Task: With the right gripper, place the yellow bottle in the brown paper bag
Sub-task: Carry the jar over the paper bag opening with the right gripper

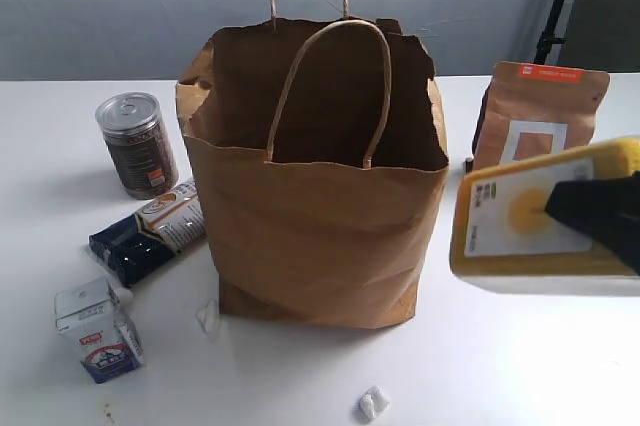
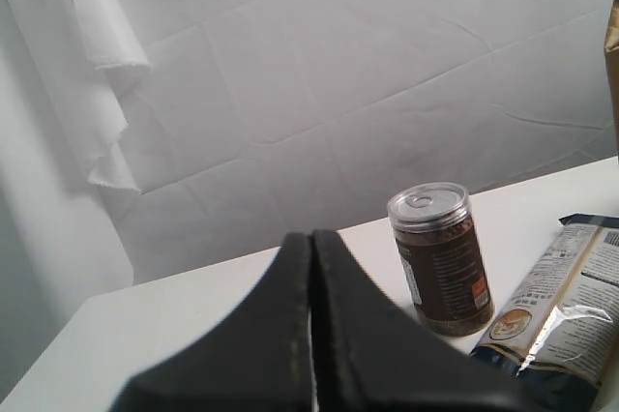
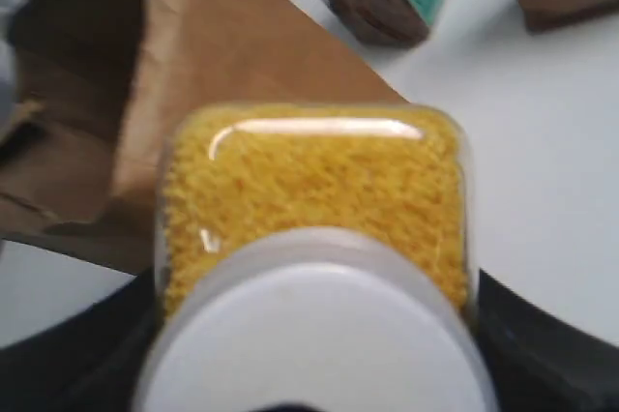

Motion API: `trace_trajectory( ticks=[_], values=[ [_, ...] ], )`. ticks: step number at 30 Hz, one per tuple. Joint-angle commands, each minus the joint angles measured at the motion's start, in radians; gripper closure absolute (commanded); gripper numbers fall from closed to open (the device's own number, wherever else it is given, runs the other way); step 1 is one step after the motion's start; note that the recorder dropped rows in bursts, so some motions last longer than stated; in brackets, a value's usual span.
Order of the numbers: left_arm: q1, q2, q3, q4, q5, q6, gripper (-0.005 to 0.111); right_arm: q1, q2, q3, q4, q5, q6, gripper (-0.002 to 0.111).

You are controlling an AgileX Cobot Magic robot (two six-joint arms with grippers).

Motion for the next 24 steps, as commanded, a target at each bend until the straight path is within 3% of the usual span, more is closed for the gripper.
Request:
trace_trajectory(
  ticks=[1,8,19,24],
  values=[
    [-0.004,-0.002,0.005,-0.004,-0.006,-0.004,0.107,0.002,-0.075,-0.032,-0.088,-0.156,-0.008,0.108],
    [-0.004,-0.002,0.005,-0.004,-0.006,-0.004,0.107,-0.055,-0.013,-0.204,-0.203,-0.173,-0.049,0.108],
    [-0.004,-0.002,0.005,-0.004,-0.006,-0.004,0.107,-0.057,0.353,-0.503,-0.195,-0.226,-0.142,0.108],
    [-0.004,-0.002,0.005,-0.004,-0.006,-0.004,0.107,-0.057,0.537,-0.613,-0.099,-0.226,-0.151,0.108]
  ],
)
